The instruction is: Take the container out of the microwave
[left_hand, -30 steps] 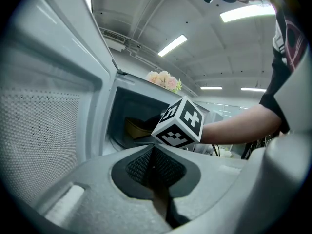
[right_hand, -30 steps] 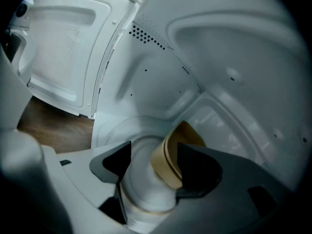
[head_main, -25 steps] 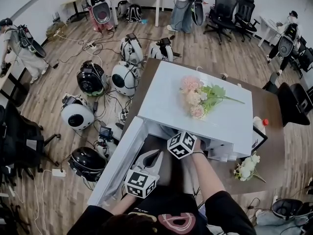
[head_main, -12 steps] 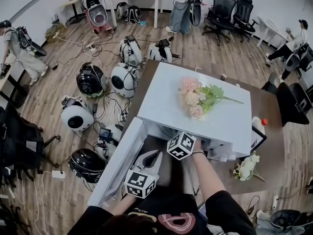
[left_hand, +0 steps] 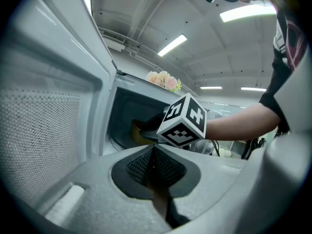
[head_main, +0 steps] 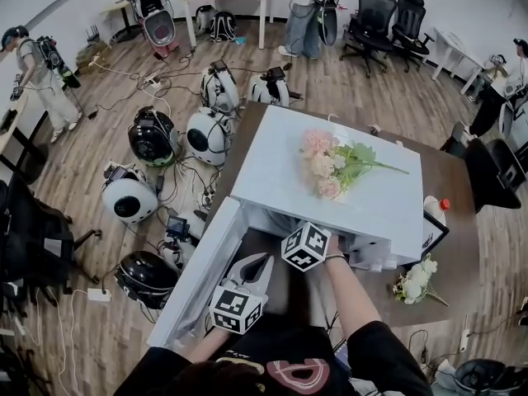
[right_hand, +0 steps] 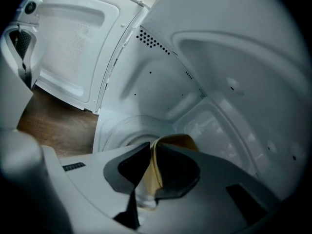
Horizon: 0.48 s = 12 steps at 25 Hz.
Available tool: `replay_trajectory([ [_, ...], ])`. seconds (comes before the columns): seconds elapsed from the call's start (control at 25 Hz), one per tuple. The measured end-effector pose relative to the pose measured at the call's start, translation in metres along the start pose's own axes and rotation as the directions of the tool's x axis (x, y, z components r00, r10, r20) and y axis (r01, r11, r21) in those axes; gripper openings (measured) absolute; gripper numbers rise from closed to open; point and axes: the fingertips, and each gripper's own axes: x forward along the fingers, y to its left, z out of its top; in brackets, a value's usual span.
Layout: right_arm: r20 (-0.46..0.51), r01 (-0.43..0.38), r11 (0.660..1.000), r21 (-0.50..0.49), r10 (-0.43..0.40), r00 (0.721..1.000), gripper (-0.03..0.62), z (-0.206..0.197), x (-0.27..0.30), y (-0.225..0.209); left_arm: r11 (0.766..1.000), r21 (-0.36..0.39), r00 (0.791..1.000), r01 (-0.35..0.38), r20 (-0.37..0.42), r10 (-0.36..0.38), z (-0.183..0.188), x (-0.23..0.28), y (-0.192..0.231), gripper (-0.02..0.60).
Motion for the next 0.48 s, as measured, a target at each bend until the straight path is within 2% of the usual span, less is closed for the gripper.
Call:
replay_trajectory([
  [0.48,0.021,-0.045,0.999,0.023,0.044,0.999,0.048,0.01,-0.015,0.012,1.0,-0.002,1.0,0.007,-0.005,-0.007,-0.002,0.001,-0.004,0.009],
])
